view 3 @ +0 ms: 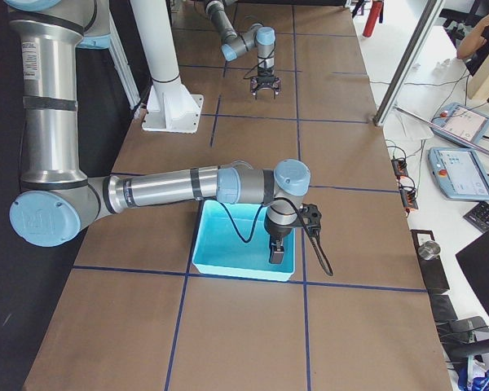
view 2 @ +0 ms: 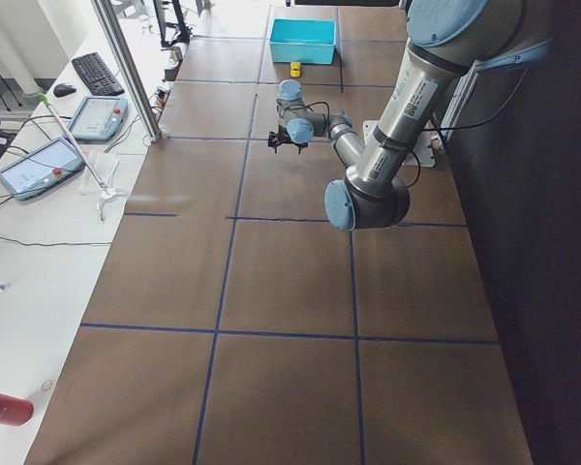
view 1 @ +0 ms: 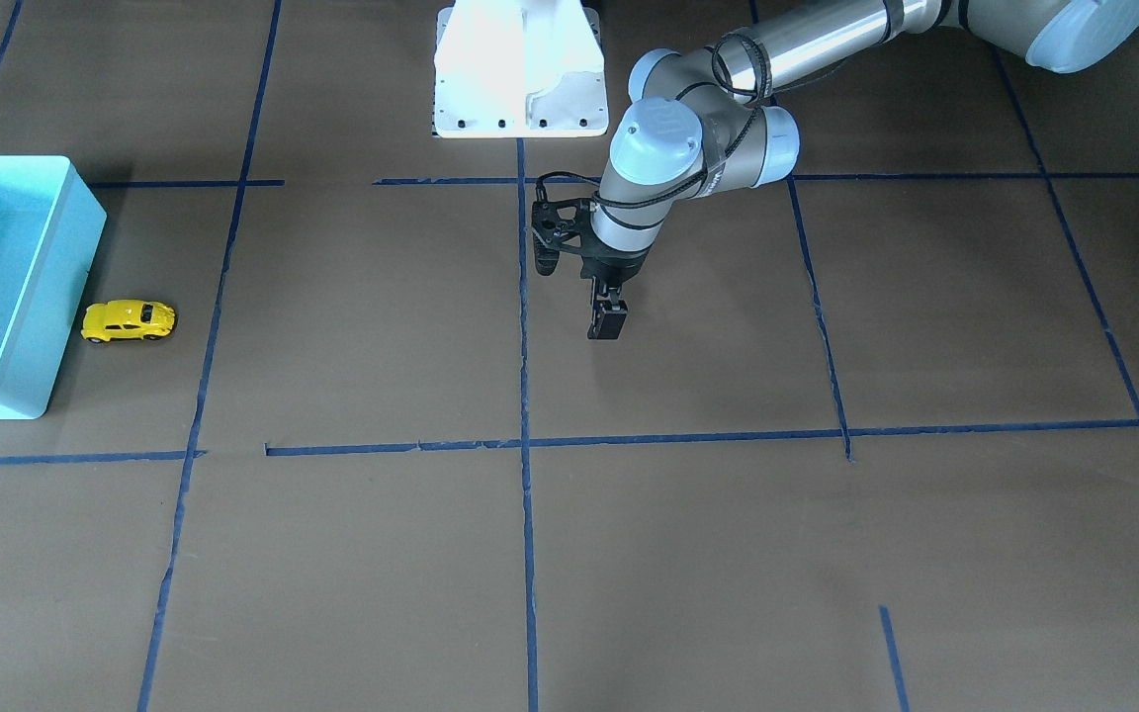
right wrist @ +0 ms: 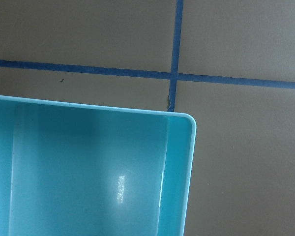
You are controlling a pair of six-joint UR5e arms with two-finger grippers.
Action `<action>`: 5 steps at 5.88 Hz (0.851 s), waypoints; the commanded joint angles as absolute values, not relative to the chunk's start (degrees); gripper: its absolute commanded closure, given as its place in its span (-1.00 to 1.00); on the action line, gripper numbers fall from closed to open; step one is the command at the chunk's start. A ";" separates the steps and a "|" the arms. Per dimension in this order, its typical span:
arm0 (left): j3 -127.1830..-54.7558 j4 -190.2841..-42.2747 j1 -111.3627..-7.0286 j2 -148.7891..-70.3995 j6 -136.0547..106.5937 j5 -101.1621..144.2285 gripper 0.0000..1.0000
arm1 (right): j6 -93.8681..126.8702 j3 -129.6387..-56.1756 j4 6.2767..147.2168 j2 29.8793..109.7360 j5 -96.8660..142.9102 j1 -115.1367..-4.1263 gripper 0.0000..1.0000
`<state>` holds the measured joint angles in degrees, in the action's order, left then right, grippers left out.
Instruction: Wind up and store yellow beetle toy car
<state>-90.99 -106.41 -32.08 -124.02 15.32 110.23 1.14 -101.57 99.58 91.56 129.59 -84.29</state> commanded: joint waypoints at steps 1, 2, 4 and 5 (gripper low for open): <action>-96.05 -105.91 -39.50 -117.27 15.38 113.52 -1.00 | 0.19 -102.74 99.41 91.41 129.38 -84.03 -1.00; -95.80 -106.00 -44.95 -113.94 15.29 118.43 -1.00 | 0.18 -103.18 99.49 89.75 129.55 -83.68 -1.00; -94.93 -106.00 -56.11 -107.09 15.21 126.87 -1.00 | 0.18 -104.32 99.58 85.10 129.20 -76.24 -1.00; -93.53 -106.08 -61.21 -104.27 15.21 128.65 -1.00 | 0.09 -106.41 99.58 84.82 128.85 -70.72 -1.00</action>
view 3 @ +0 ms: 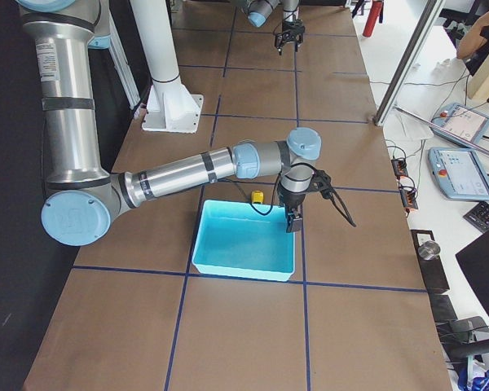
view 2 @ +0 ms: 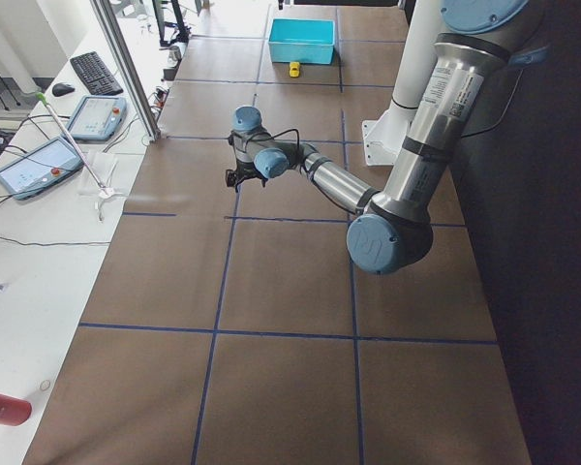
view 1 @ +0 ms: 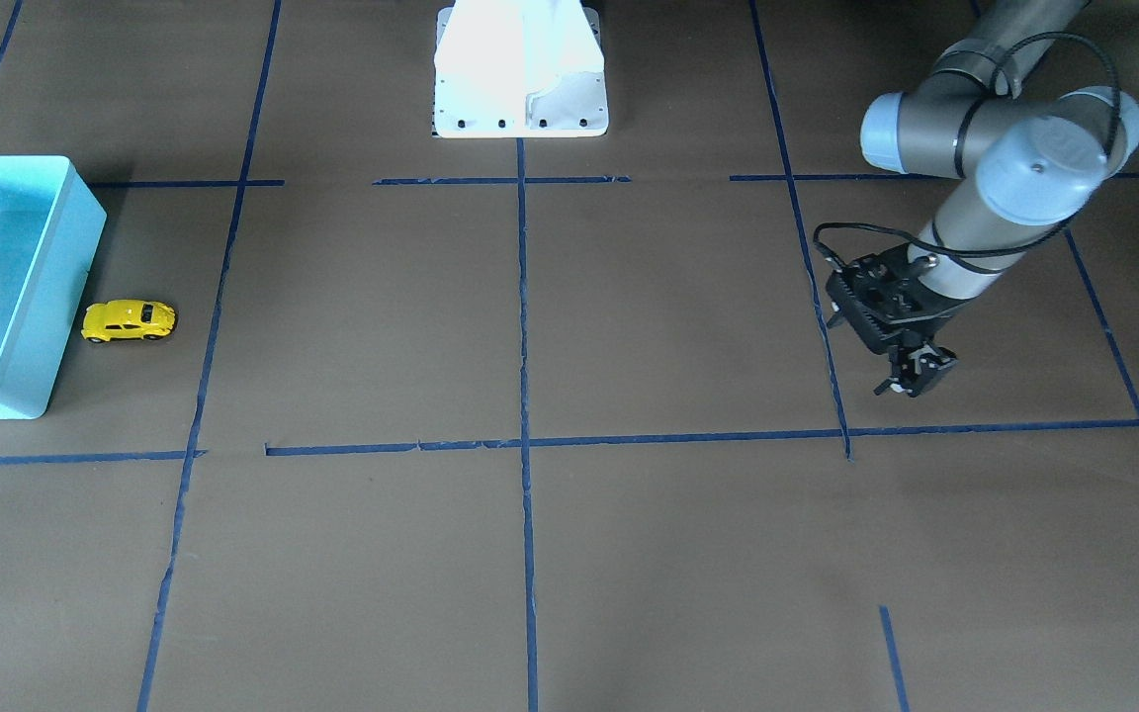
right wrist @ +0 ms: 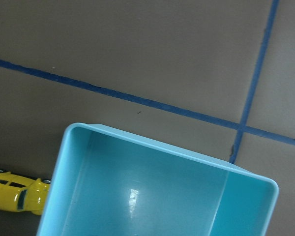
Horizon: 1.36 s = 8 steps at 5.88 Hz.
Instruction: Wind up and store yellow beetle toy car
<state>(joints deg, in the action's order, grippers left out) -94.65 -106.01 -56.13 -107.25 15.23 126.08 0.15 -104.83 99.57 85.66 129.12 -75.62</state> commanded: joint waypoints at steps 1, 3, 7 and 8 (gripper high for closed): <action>-90.12 -106.00 -65.44 -103.89 15.21 128.58 -1.00 | -0.09 -109.05 99.58 84.81 128.76 -67.10 -1.00; -89.21 -103.82 -71.77 -101.36 14.94 128.41 -1.00 | -14.14 -112.22 99.49 84.37 126.74 -62.93 -1.00; -89.82 -95.97 -86.18 -89.69 7.45 134.91 -1.00 | -32.98 -112.24 86.56 89.36 122.02 -54.27 -1.00; -89.74 -95.72 -88.13 -89.39 5.12 136.22 -1.00 | -35.74 -112.06 82.74 91.04 120.25 -51.18 -1.00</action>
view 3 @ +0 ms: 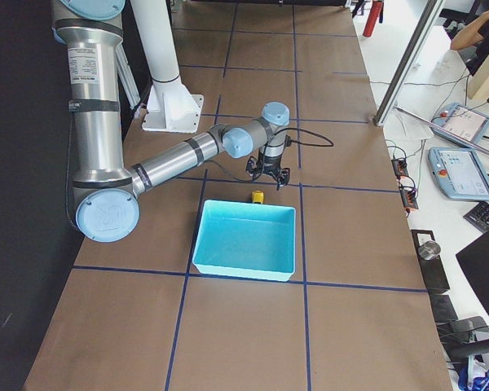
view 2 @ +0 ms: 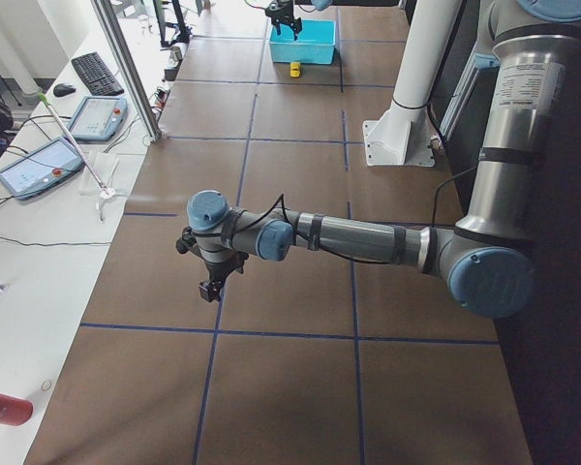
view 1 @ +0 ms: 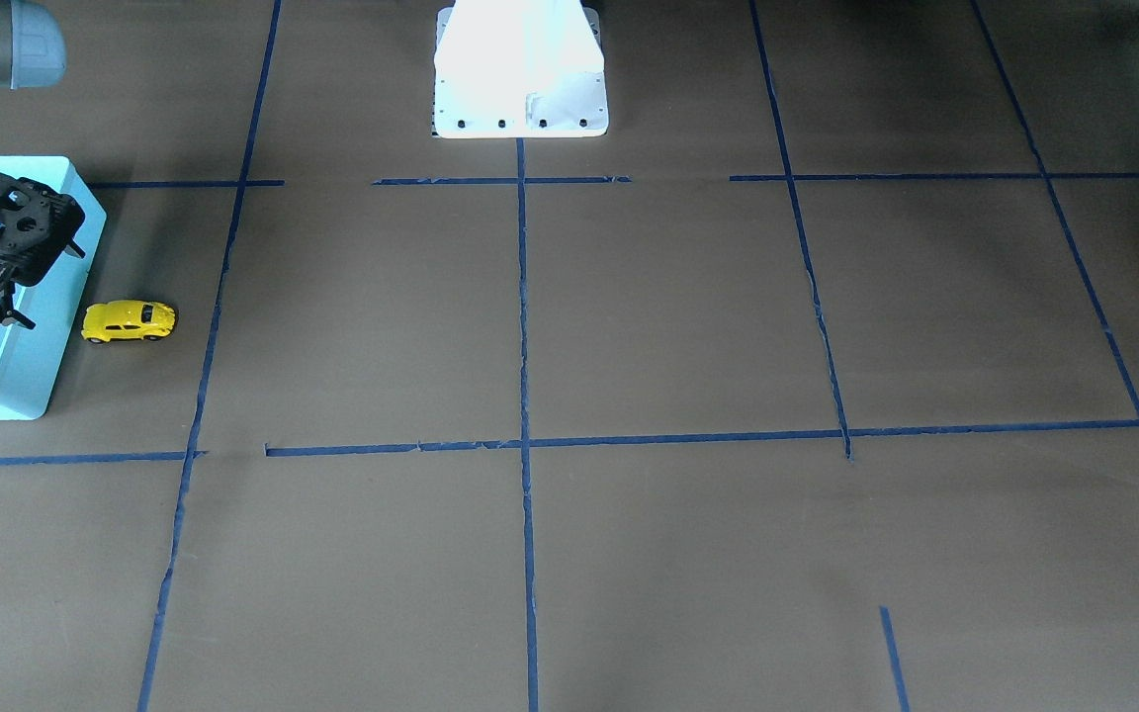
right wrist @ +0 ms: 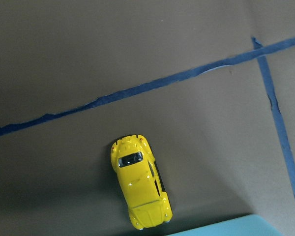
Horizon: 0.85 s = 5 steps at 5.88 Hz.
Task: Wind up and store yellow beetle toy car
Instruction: 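Bring the right gripper down over the car beside the bin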
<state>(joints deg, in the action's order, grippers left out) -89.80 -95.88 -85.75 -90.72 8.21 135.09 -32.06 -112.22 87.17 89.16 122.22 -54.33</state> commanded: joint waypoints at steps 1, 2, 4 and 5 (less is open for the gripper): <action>-89.82 -95.36 -90.24 -88.78 1.70 137.36 -1.00 | -36.29 -112.50 81.49 91.05 117.36 -48.28 -1.00; -90.78 -95.36 -91.48 -88.68 -2.33 138.59 -1.00 | -37.86 -112.33 81.39 91.23 115.33 -47.12 -1.00; -90.36 -95.36 -91.50 -88.16 -2.37 138.25 -1.00 | -38.06 -110.49 81.21 91.06 113.57 -45.27 -1.00; -90.53 -95.36 -91.49 -88.07 -2.37 138.16 -1.00 | -38.14 -109.78 80.86 91.14 113.47 -44.22 -1.00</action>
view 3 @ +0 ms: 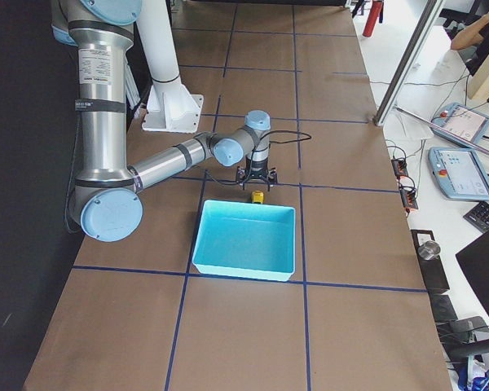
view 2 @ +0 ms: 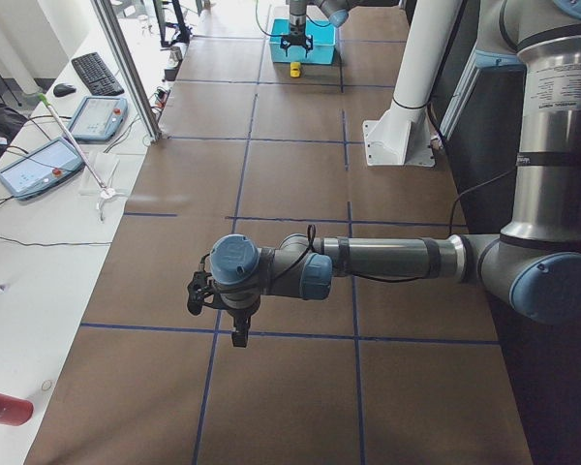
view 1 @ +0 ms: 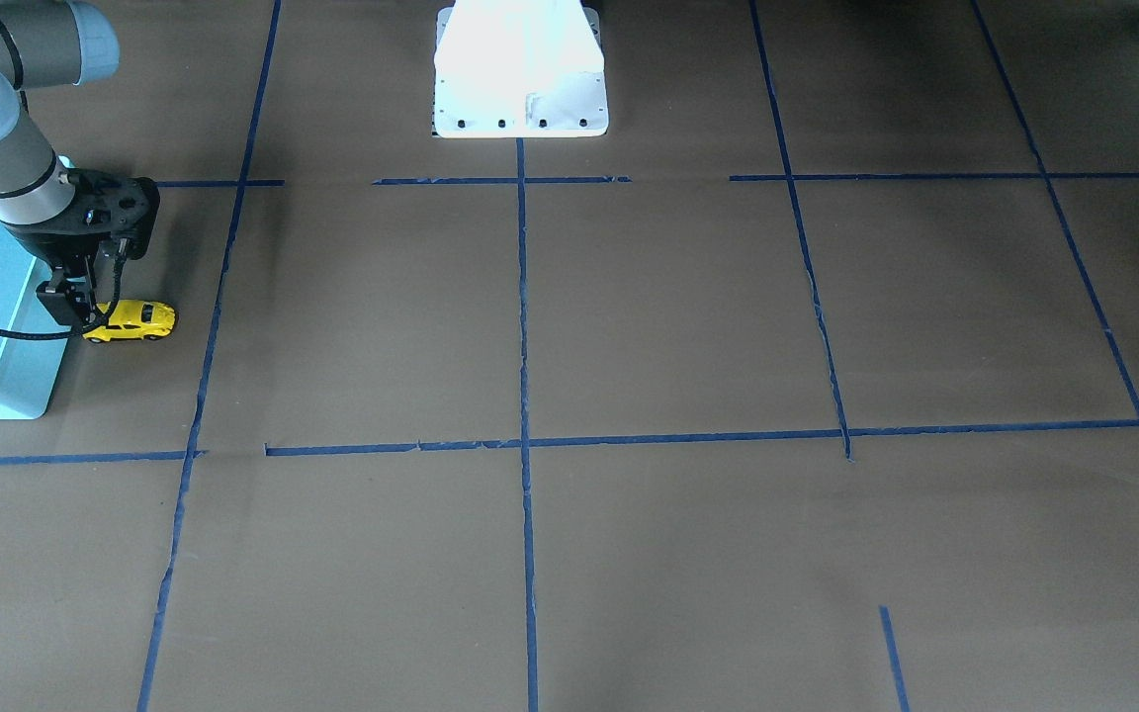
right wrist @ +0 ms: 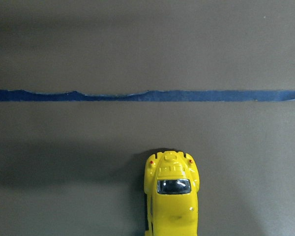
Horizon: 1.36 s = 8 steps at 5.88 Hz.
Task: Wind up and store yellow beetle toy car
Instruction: 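Close the right gripper around the yellow car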
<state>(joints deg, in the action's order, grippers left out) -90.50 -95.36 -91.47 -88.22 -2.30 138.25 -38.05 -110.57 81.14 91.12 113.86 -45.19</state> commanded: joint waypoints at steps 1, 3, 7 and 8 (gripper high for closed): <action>-90.27 -95.36 -91.49 -88.07 -2.37 138.16 -1.00 | -38.06 -109.51 80.86 91.14 112.94 -42.73 -1.00; -90.18 -95.36 -91.49 -87.98 -2.37 138.16 -1.00 | -38.75 -108.81 80.68 91.23 110.50 -42.72 -1.00; -90.00 -95.54 -91.41 -87.80 -2.20 137.81 -1.00 | -39.11 -106.88 80.33 90.97 109.17 -42.63 -1.00; -90.00 -95.54 -91.41 -87.98 -2.11 137.90 -1.00 | -39.02 -106.70 80.33 90.79 108.99 -41.84 -1.00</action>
<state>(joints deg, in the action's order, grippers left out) -90.01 -95.51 -91.43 -87.86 -2.19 137.88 -39.06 -107.08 80.34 90.96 109.26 -42.41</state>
